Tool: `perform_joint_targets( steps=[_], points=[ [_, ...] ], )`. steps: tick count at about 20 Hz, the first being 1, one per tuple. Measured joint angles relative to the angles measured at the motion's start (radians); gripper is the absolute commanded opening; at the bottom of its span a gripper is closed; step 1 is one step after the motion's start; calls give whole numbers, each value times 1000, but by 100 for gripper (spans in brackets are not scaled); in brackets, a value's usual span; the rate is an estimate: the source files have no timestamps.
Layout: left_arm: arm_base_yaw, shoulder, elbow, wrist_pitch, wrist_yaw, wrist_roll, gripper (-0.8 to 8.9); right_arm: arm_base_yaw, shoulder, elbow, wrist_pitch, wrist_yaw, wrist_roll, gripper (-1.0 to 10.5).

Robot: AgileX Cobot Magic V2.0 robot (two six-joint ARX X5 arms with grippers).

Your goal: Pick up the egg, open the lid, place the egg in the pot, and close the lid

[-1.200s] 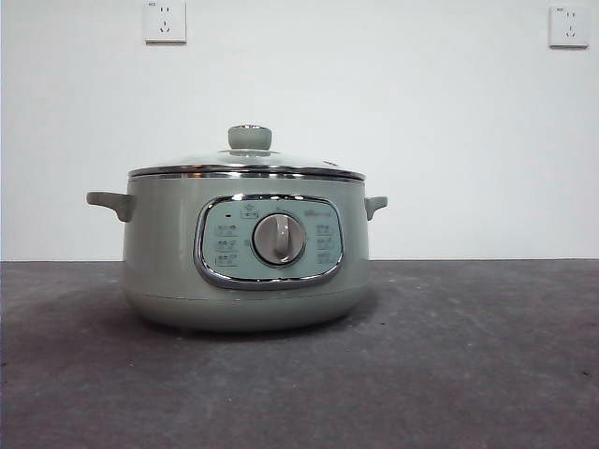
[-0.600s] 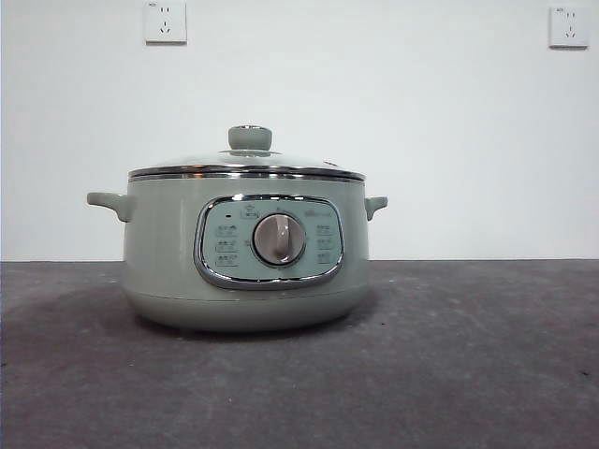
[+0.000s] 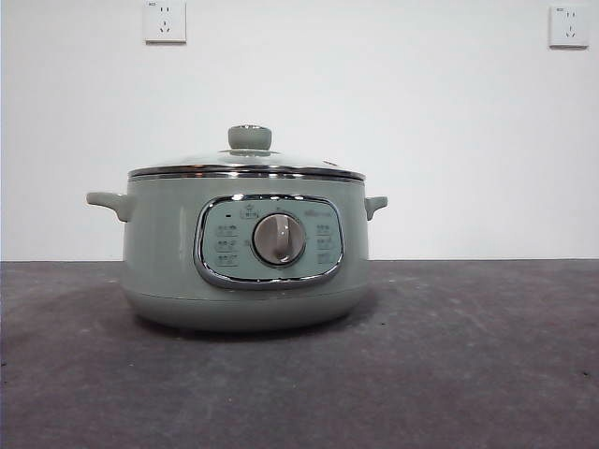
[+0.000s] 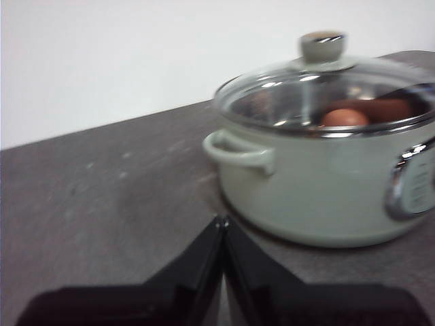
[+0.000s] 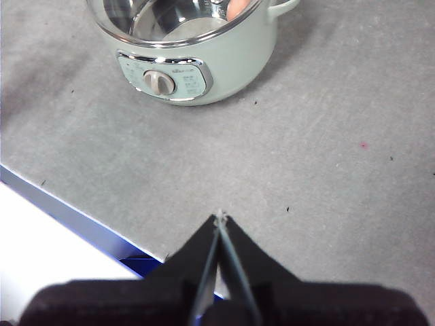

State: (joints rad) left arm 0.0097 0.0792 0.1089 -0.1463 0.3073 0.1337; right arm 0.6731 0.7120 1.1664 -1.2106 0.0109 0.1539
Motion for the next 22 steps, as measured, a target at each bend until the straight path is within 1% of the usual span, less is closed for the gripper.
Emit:
perform_joint_targets(
  steps=[3, 6, 8, 10, 22],
  points=[
    [1, -47, -47, -12, -47, -36, -3, 0, 0, 0, 0, 0, 0, 3],
    [1, -73, -86, -24, -51, -85, -3, 0, 0, 0, 0, 0, 0, 3],
    [2, -72, -90, -23, -49, -124, -3, 0, 0, 0, 0, 0, 0, 3],
    [2, -73, -90, -23, -43, -146, -3, 0, 0, 0, 0, 0, 0, 3],
    [2, -63, -90, -23, -43, -161, -3, 0, 0, 0, 0, 0, 0, 3]
  ],
)
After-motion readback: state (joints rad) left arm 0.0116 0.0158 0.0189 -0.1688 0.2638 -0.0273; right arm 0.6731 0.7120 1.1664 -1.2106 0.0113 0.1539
